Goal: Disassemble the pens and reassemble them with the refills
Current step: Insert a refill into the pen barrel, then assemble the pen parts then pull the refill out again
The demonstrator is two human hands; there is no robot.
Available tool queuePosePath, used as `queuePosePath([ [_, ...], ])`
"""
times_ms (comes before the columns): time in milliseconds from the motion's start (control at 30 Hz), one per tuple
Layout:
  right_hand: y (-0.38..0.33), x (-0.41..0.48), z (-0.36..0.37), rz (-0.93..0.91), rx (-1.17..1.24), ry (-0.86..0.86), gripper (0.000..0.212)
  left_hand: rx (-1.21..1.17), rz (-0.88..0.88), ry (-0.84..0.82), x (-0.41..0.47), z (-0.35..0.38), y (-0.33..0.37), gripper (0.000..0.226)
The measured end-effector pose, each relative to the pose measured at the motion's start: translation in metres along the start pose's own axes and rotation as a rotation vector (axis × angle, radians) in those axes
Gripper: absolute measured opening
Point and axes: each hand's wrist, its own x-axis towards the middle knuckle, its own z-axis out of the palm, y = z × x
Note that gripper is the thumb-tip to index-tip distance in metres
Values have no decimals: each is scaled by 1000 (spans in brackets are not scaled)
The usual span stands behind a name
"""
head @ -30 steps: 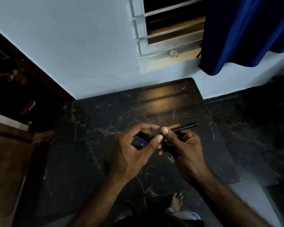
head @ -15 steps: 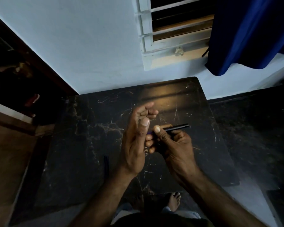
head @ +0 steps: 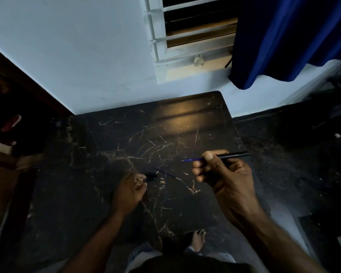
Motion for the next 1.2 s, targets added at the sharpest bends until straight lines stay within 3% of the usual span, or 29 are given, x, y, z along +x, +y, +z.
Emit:
queuePosePath([
  [233,-6,-19,-8,28,-27,81,11,111,-60,-62,11,15,-13,23],
  [633,-7,-33,-9,34,-102,89,15,197,49,-144,17,19,-9,15],
  [733,-9,-36,-6,26,-99,89,16,-7,-7,-144,13,10,18,10],
  [833,-10,-37,-3,-27,-123,100,17,-462,-105,-103,4,-13,71,20],
  [900,-11,-36,-1,-68,-141,107,20,-744,-50,-54,-9,-37,106,22],
  [1033,-18,-32,8,-127,-155,107,27,-947,104,1,-31,-87,164,14],
  [1200,-29,-25,22,-206,-105,48,17,-1035,160,27,-38,-113,195,14],
])
